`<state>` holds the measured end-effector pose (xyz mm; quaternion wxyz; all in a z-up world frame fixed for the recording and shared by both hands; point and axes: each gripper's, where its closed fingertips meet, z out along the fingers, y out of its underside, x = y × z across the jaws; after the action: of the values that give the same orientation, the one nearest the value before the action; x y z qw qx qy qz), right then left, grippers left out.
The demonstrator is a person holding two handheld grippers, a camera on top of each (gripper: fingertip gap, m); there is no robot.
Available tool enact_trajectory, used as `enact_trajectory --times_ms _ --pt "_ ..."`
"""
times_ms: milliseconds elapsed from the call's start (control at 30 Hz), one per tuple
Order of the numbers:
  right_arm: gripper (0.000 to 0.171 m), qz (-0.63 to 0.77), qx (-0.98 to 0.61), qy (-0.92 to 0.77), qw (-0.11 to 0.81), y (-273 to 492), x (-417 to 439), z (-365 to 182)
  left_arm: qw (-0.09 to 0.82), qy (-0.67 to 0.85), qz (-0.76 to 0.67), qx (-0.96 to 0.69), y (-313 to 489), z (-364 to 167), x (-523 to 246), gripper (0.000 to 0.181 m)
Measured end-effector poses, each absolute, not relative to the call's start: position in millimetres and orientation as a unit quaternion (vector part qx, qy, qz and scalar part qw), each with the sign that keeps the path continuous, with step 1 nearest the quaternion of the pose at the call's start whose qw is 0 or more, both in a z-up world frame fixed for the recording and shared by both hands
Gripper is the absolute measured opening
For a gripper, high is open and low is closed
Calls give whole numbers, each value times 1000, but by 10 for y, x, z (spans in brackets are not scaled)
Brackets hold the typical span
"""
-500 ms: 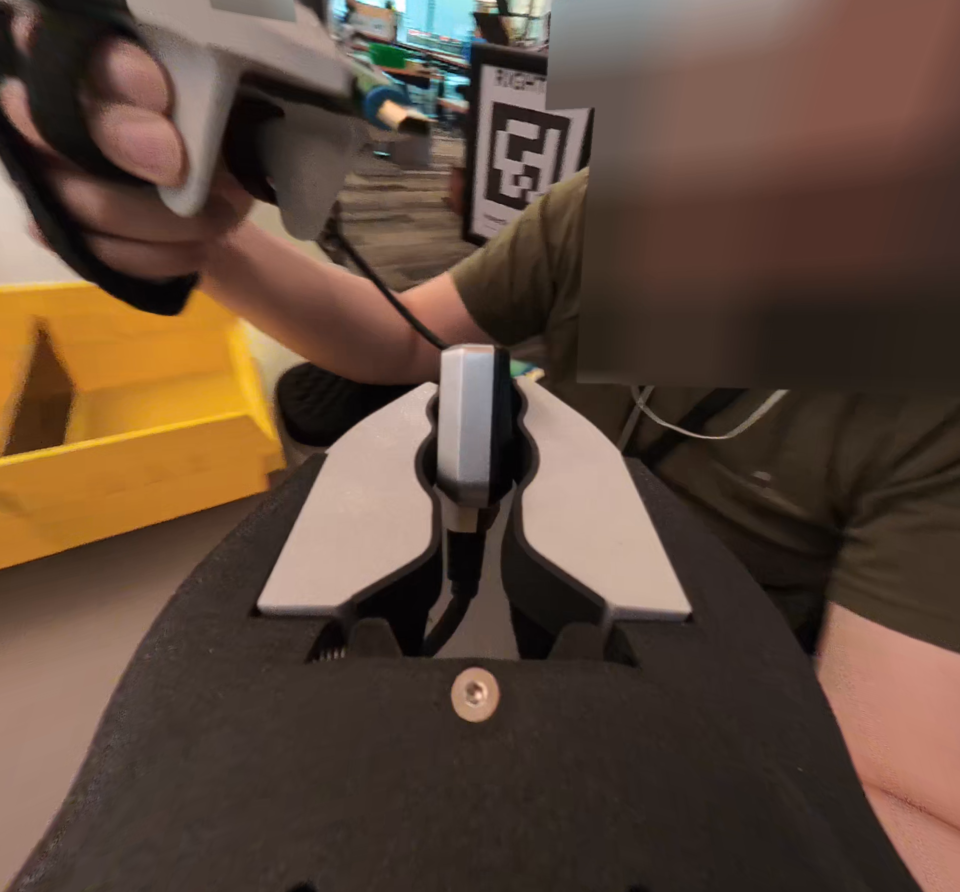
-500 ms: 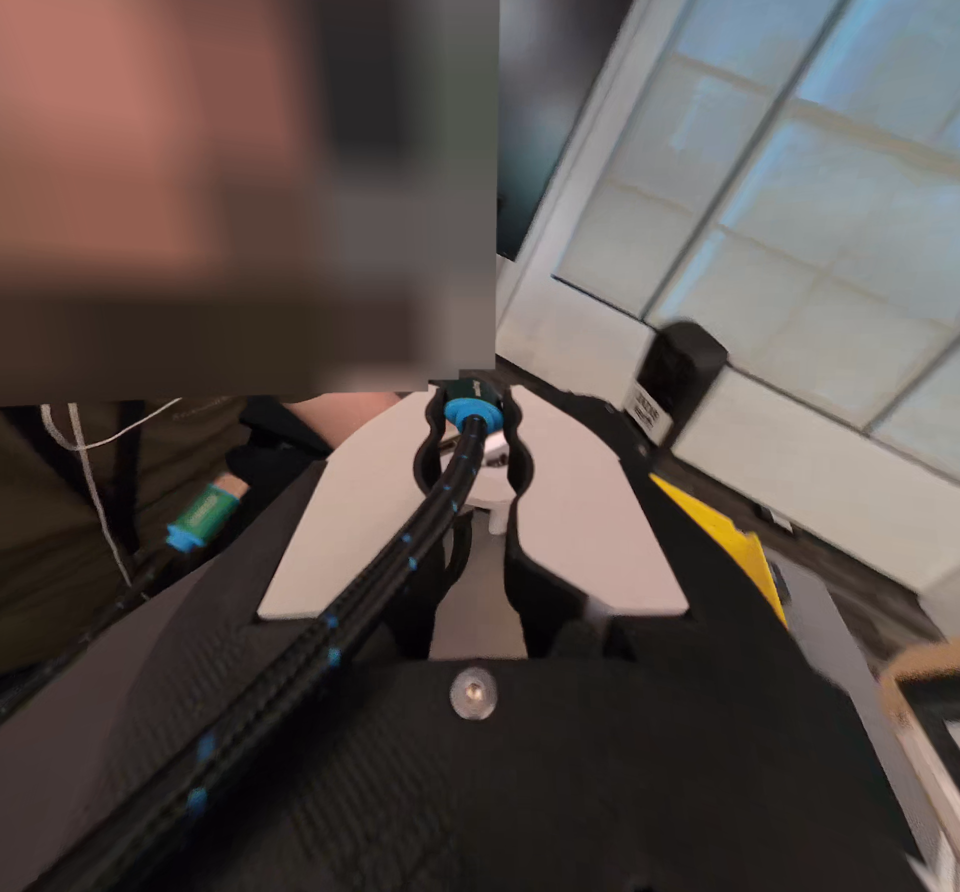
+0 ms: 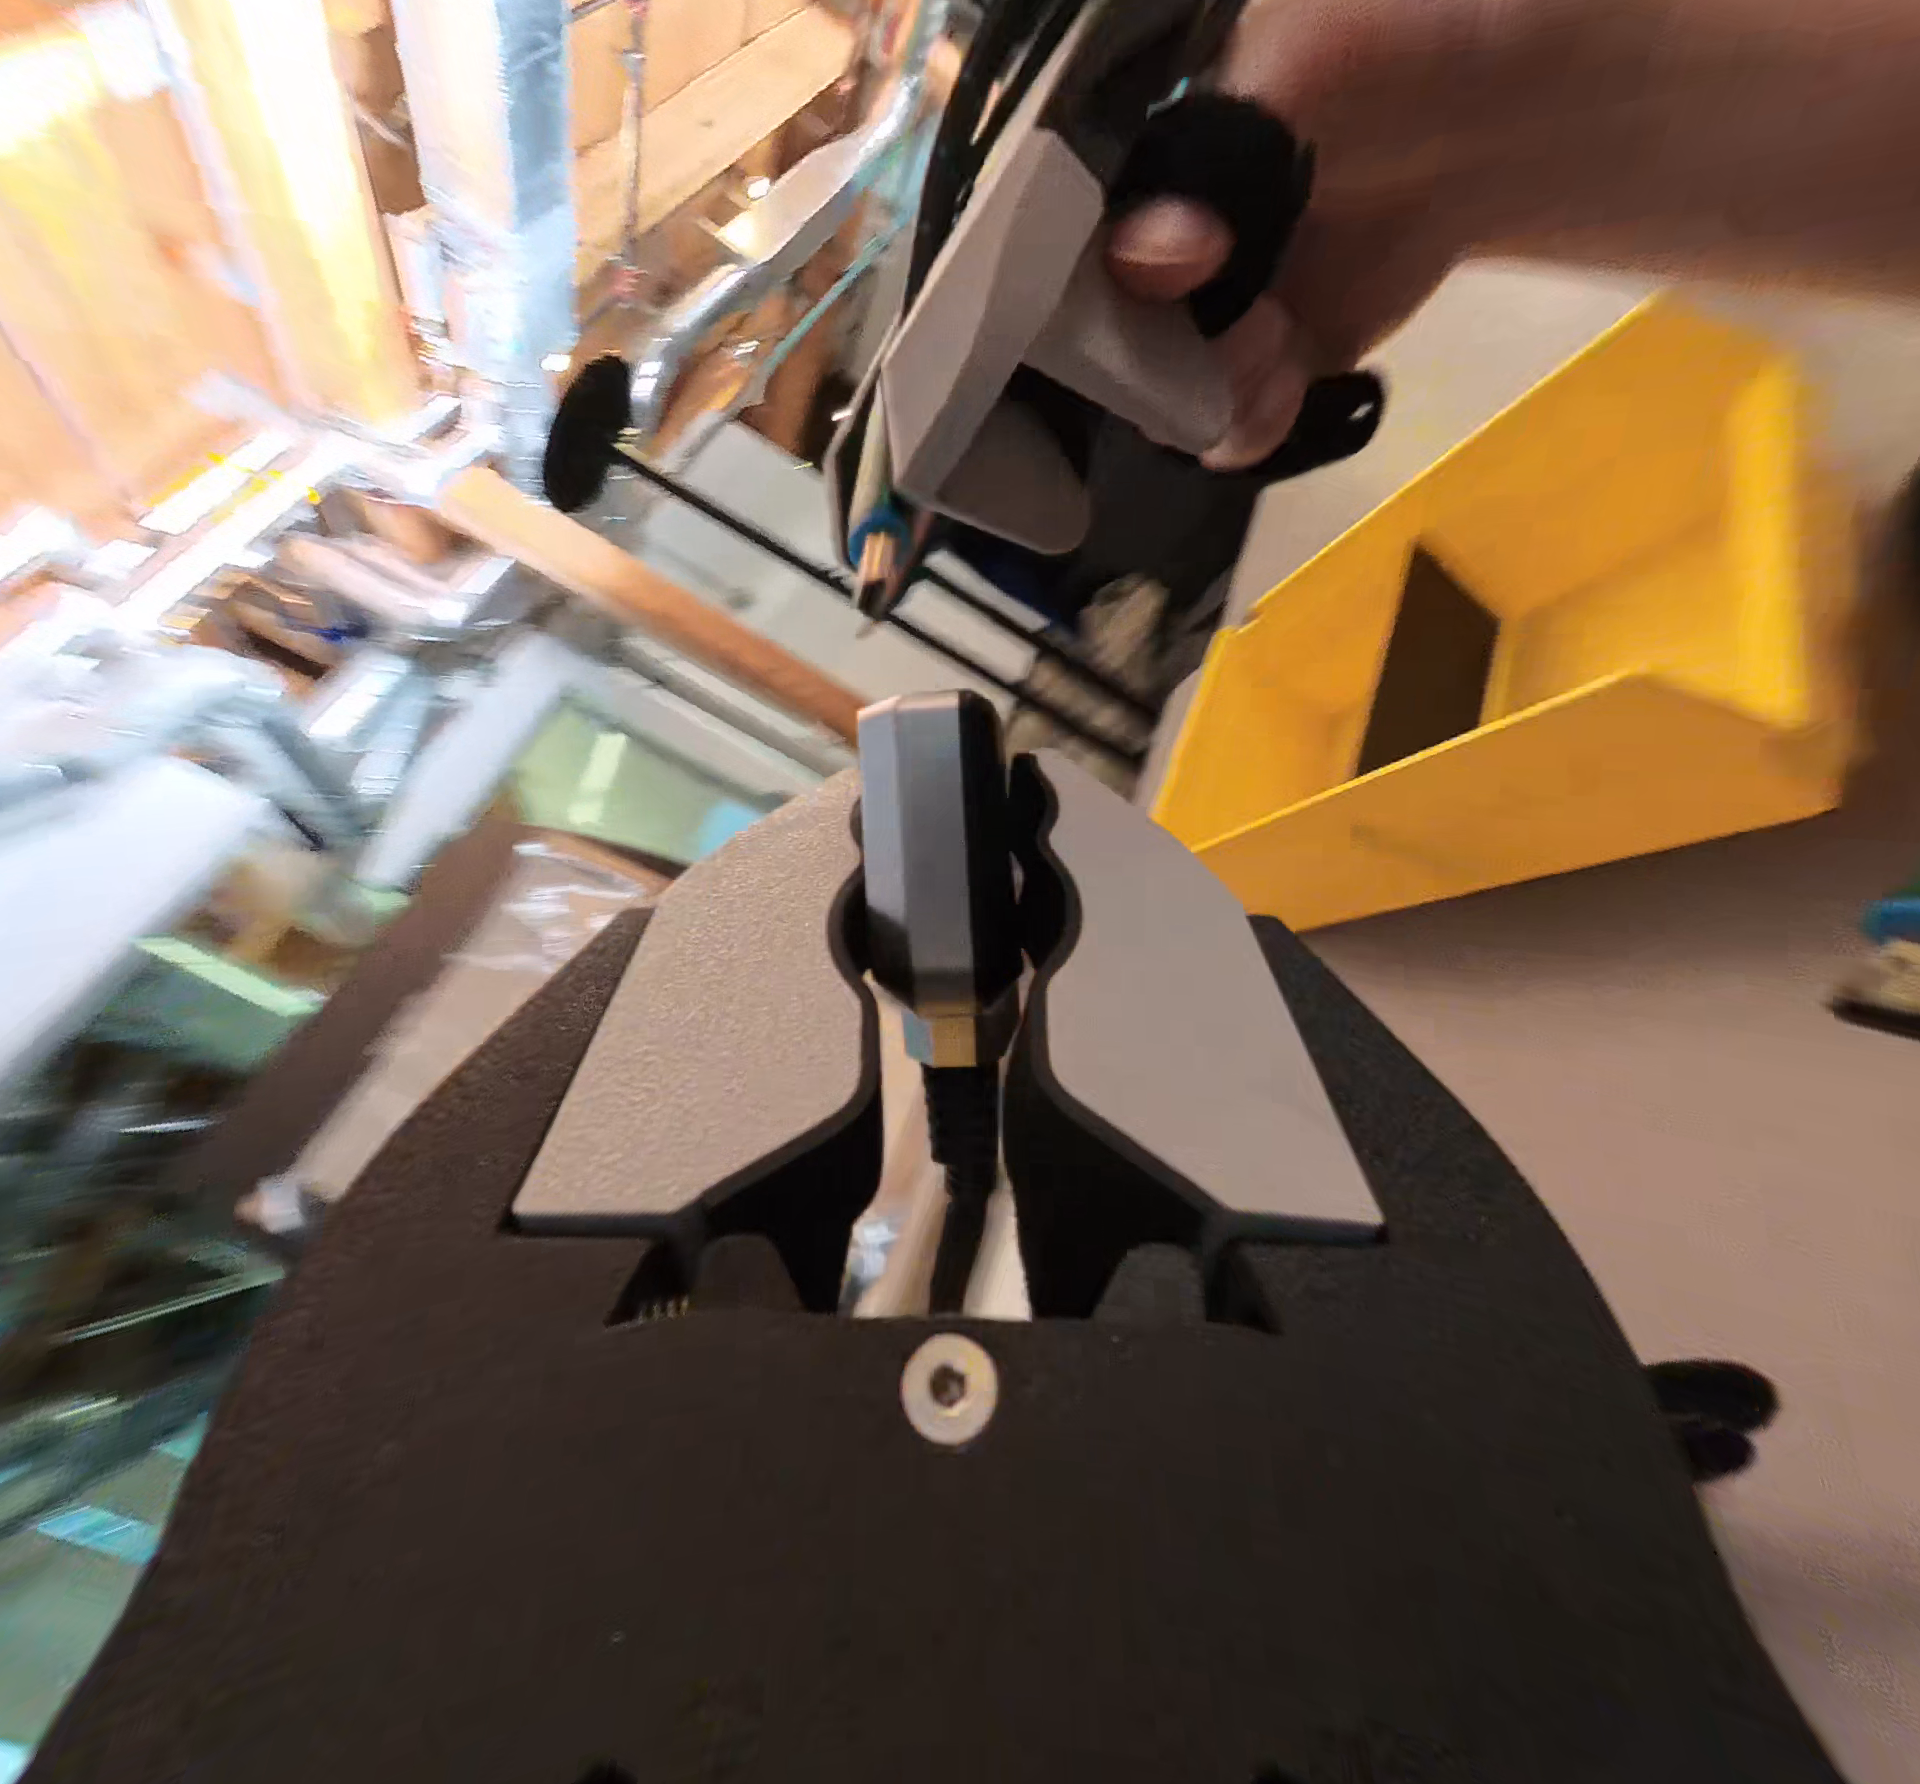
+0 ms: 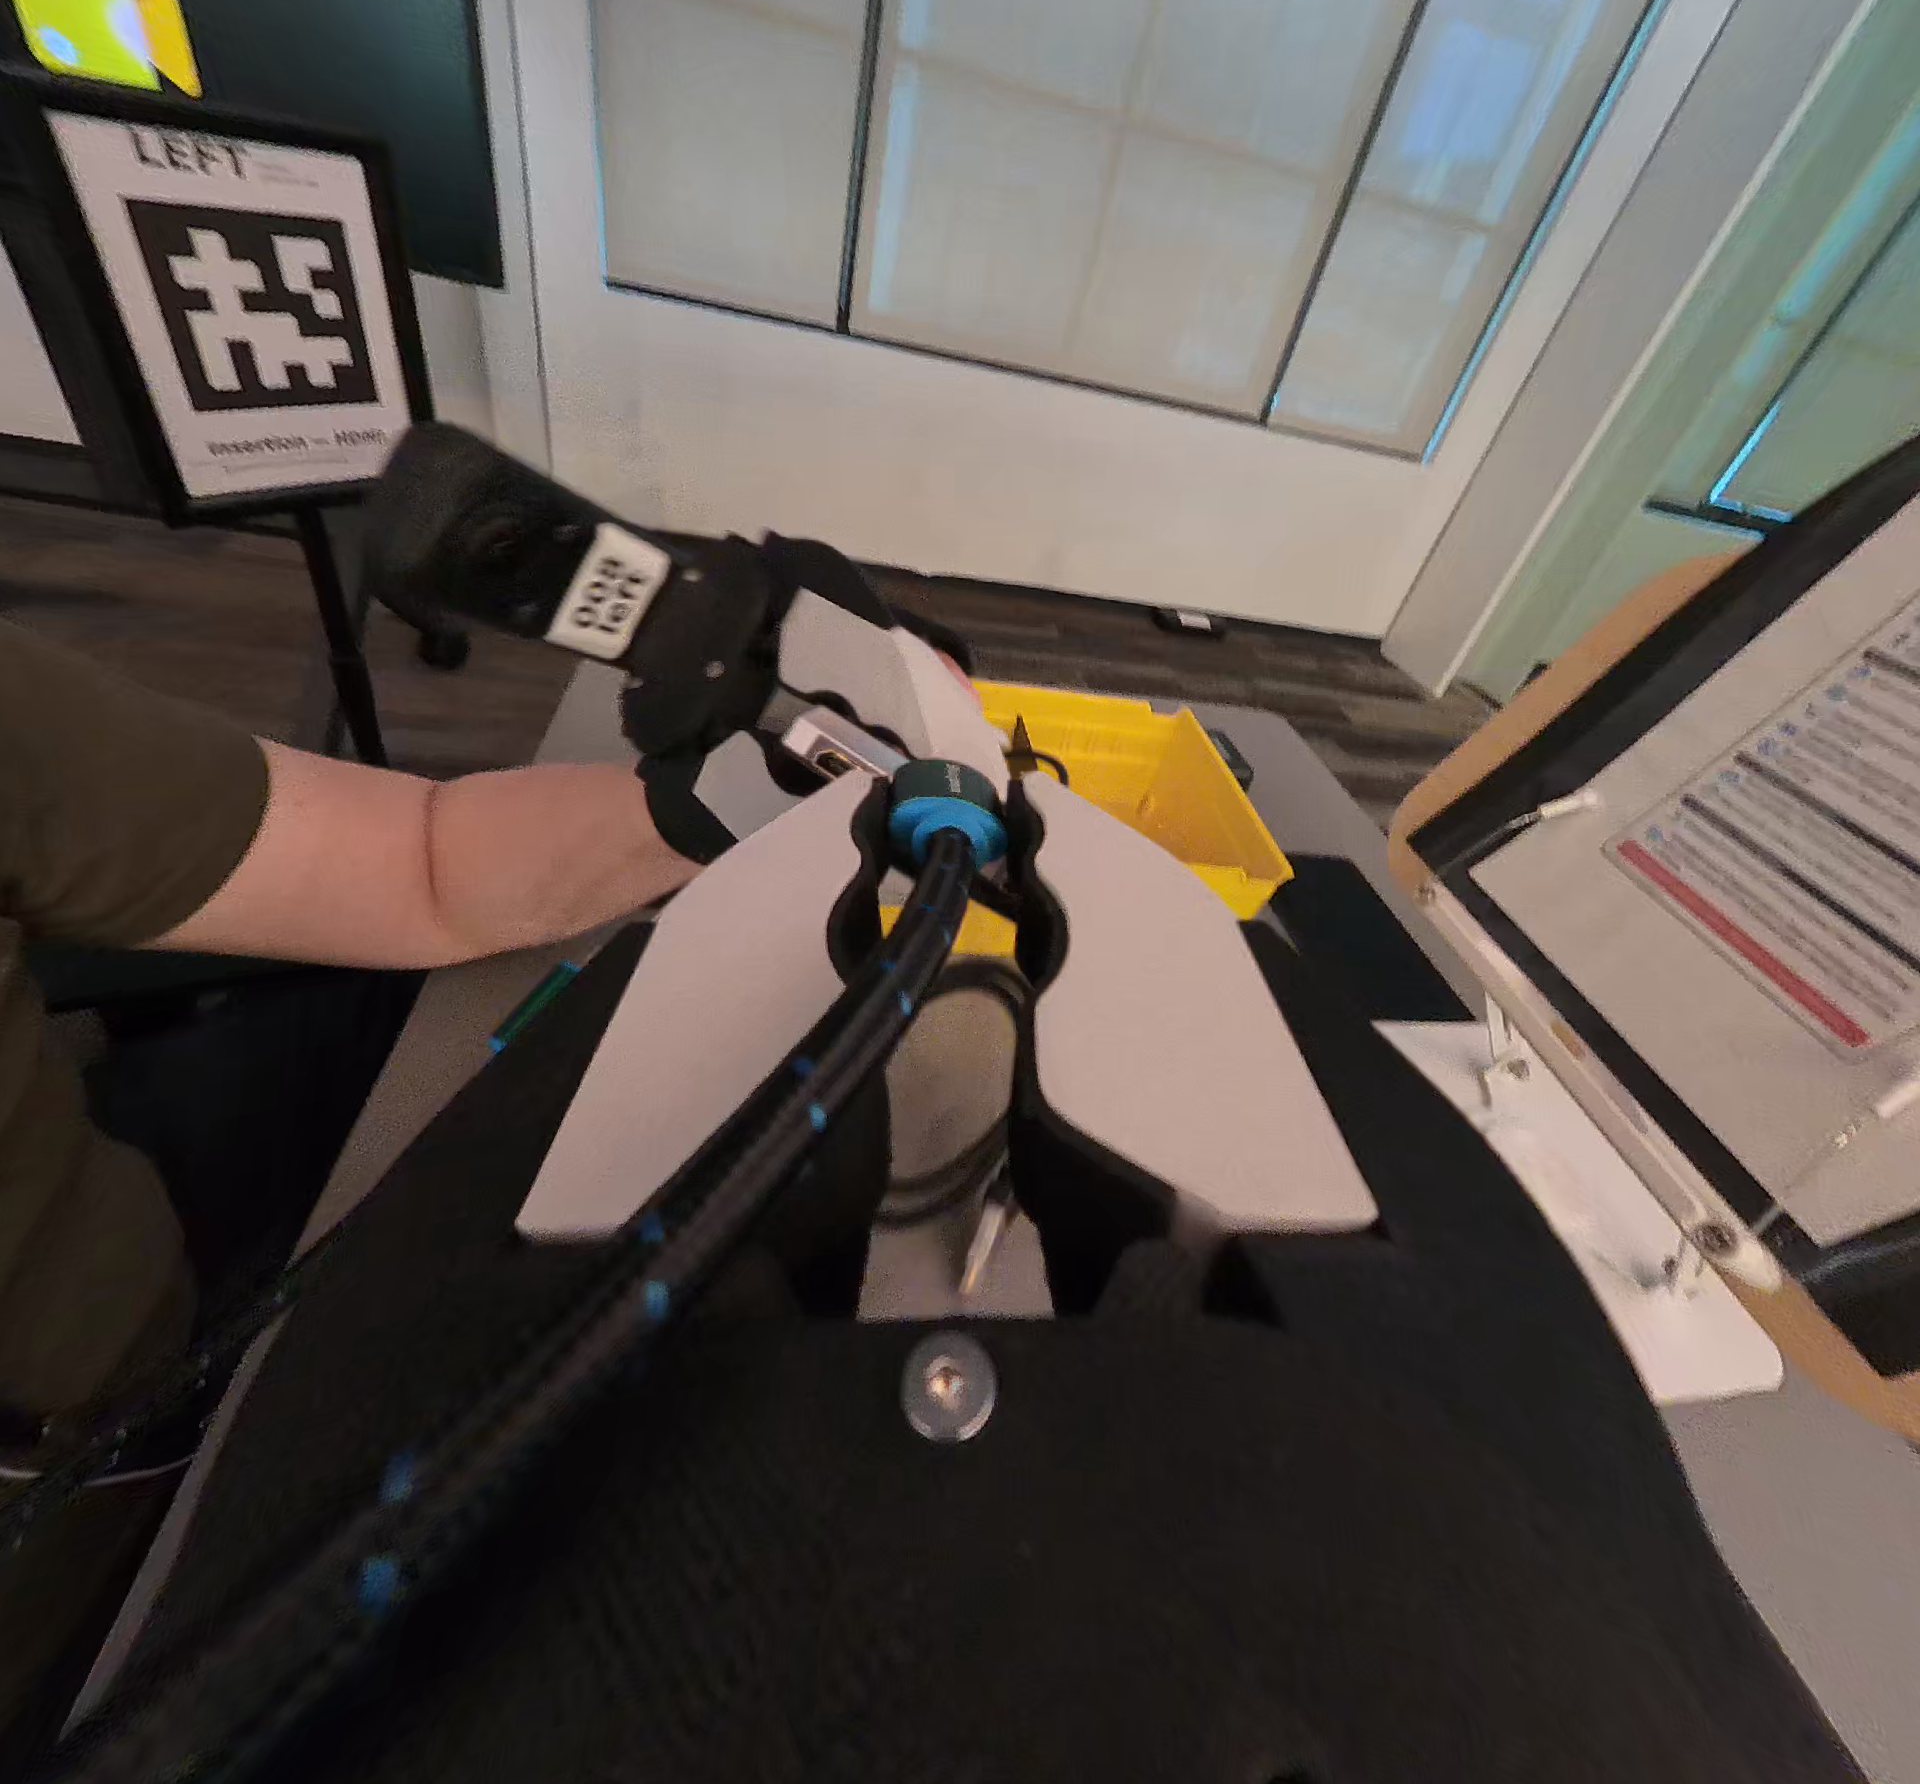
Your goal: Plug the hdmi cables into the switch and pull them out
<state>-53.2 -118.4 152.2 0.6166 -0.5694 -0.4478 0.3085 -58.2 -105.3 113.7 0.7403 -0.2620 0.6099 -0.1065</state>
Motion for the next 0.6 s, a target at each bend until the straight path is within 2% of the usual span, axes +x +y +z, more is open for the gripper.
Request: enact_trajectory --times_ms 100,233,600 --pt "21 293 -599 -446 597 -1094 -566 1391 768 593 2 -241 -964 1121 -569 22" --pt "21 286 -614 -441 589 -1034 -574 1328 783 568 75 -244 -838 1125 -574 21" --pt "21 235 -611 -453 606 -954 -547 1292 788 563 87 -232 -877 1145 -575 22"
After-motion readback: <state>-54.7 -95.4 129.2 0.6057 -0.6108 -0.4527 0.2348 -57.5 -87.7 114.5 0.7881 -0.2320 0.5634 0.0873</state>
